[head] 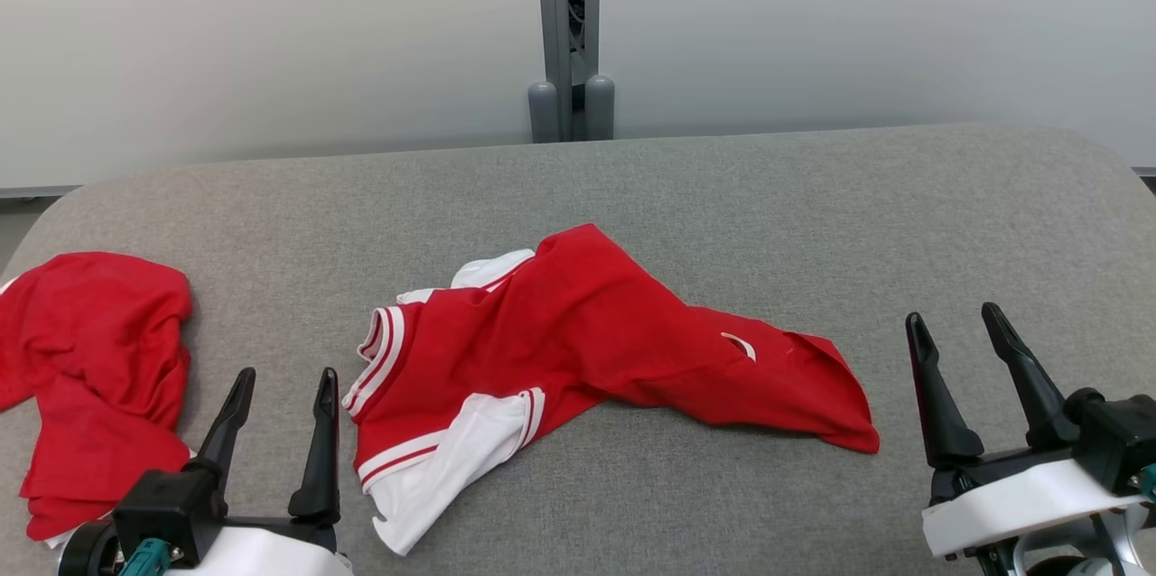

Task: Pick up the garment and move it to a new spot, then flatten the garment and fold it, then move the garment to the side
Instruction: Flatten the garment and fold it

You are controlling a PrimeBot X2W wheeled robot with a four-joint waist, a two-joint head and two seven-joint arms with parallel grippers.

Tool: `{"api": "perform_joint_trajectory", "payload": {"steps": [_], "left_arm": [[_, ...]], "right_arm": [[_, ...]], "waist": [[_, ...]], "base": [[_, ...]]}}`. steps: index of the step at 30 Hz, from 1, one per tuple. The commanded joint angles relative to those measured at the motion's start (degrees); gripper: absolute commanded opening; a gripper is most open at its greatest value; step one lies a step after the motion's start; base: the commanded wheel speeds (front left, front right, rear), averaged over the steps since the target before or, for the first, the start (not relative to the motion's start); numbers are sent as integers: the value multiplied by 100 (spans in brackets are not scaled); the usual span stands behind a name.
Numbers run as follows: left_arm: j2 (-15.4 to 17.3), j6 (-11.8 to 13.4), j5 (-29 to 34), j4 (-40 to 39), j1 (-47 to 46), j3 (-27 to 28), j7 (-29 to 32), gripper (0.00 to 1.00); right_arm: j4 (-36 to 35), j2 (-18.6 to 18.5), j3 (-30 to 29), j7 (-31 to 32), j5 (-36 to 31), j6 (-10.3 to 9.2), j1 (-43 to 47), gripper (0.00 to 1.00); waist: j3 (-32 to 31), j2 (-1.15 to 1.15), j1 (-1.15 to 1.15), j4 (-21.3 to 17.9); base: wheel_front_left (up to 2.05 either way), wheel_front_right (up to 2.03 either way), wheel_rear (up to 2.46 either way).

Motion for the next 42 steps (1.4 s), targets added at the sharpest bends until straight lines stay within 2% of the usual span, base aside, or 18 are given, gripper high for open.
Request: {"api": "perform_joint_trajectory", "payload": {"steps": [1, 11, 21, 30, 32, 33, 36, 38, 39, 42], "left_arm": [[37, 37, 31, 6, -8, 0, 17, 100], [83, 23, -8, -9, -44, -72, 187, 100], [111, -389, -519, 423, -216, -442, 1210, 100], [-65, -724, -1010, 1105, -100, -584, 1525, 100], [-80, -793, -1077, 1195, -75, -596, 1520, 85], [-89, -818, -1077, 1221, -73, -593, 1486, 55], [-132, -898, -1154, 1306, -62, -629, 1501, 31], [-141, -962, -1201, 1370, -75, -652, 1519, 5], [-152, -984, -1234, 1388, -85, -653, 1515, 0], [-164, -1027, -1220, 1422, -131, -670, 1486, 0]], "right_arm": [[1, -17, -7, 4, 29, 1, 71, 100], [12, -17, 20, 10, 77, 1, 95, 100], [-46, -24, 179, 11, 93, 1, -115, 100], [51, -23, 282, -121, 128, 1, -265, 100], [86, -22, 272, -131, 130, 1, -272, 100], [97, -21, 267, -149, 131, 1, -281, 100], [108, -22, 258, -180, 131, 1, -331, 100], [122, -23, 259, -184, 128, 1, -358, 100], [128, -22, 262, -185, 126, 1, -374, 100], [115, -23, 241, -182, 112, 1, -401, 100]], "waist": [[-18, 0, 0, 0], [-52, 0, 0, 35], [281, 0, 0, 2], [637, 0, 0, -107], [676, 0, 0, -113], [697, 0, 0, -114], [749, 0, 0, -111], [771, 0, 0, -108], [776, 0, 0, -108], [800, 0, 0, -104]], "base": [[0, 0, 0], [0, 0, 0], [0, 0, 0], [0, 0, 0], [0, 0, 0], [0, 0, 0], [0, 0, 0], [0, 0, 0], [0, 0, 0], [0, 0, 0]]}}
